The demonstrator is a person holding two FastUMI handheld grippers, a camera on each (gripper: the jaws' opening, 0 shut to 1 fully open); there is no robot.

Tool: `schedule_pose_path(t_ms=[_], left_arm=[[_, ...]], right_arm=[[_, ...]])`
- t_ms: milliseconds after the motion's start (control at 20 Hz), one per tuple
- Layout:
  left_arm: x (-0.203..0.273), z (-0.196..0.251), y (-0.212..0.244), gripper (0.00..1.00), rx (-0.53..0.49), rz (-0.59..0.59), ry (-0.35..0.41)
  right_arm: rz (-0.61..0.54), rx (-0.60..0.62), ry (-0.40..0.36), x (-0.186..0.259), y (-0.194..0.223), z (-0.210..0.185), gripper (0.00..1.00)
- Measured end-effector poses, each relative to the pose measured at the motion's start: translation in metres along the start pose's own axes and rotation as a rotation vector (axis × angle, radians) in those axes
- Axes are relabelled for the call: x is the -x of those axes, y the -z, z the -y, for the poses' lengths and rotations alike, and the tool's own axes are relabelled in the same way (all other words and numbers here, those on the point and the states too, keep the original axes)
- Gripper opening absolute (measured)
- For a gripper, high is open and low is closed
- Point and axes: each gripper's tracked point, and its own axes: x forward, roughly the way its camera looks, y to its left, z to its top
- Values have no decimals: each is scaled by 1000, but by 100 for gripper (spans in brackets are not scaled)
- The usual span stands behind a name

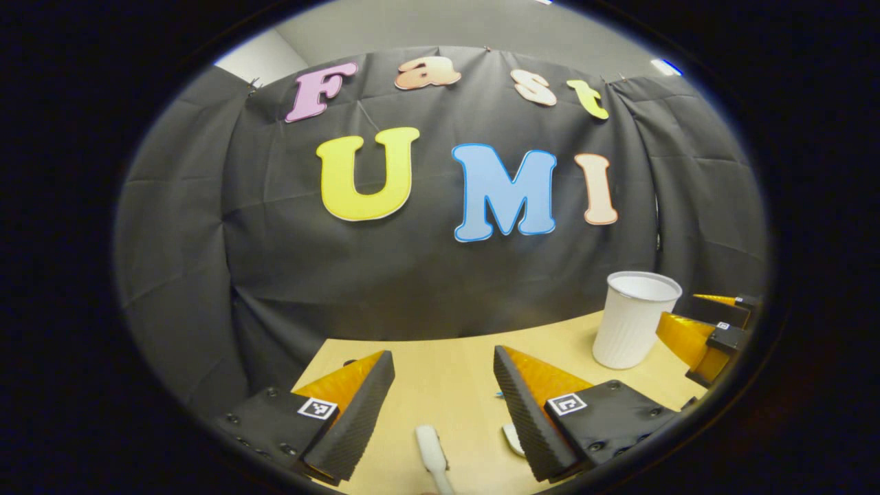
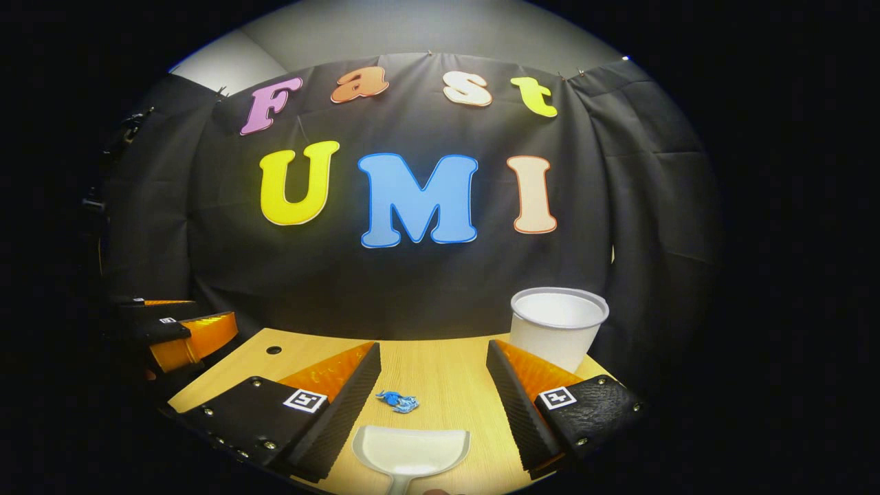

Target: Pick up the small broom and dustpan from the desktop, sweep the trash into the dustpan with the broom, and then empty the trash into the garbage bin.

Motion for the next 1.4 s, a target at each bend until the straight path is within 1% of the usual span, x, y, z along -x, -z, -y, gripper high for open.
schedule_pose_path(t_ms=[250, 300, 350, 500, 600, 900, 1000, 1050, 1100, 1150, 1250, 1350, 1400], left_arm=[[-2, -4, 1, 97, -7, -6, -7], [-2, -4, 3, 95, -8, -8, -7], [-3, -5, 3, 95, -9, -10, -7], [-7, -2, 11, 98, -14, -39, 0], [-11, -1, 23, 97, -18, -73, 9], [-22, -7, 80, 98, -33, -243, 21], [-26, -8, 106, 93, -40, -319, 33], [-27, -8, 118, 95, -43, -356, 36], [-26, -9, 130, 98, -45, -390, 40], [-26, -10, 142, 98, -46, -423, 41], [-31, -10, 166, 93, -49, -493, 43], [-27, -10, 189, 96, -42, -562, 44], [-29, -10, 198, 94, -45, -597, 40]], right_arm=[[-20, -11, -5, -3, 4, -1, 96], [-22, -12, -5, -4, 5, -1, 96], [-26, -12, -5, -5, 6, 0, 96], [-52, -10, -3, -7, 14, 0, 96], [-90, -12, -3, -9, 23, 0, 96], [-291, -31, -41, -8, 75, -7, 97], [-368, -42, -50, -5, 96, -11, 97], [-414, -48, -54, -3, 108, -11, 97], [-454, -51, -55, -3, 119, -12, 97], [-499, -49, -51, -1, 129, -11, 97], [-587, -54, -51, 6, 147, -15, 97], [-665, -71, -49, 15, 164, -18, 97], [-702, -80, -47, 15, 175, -18, 97]])
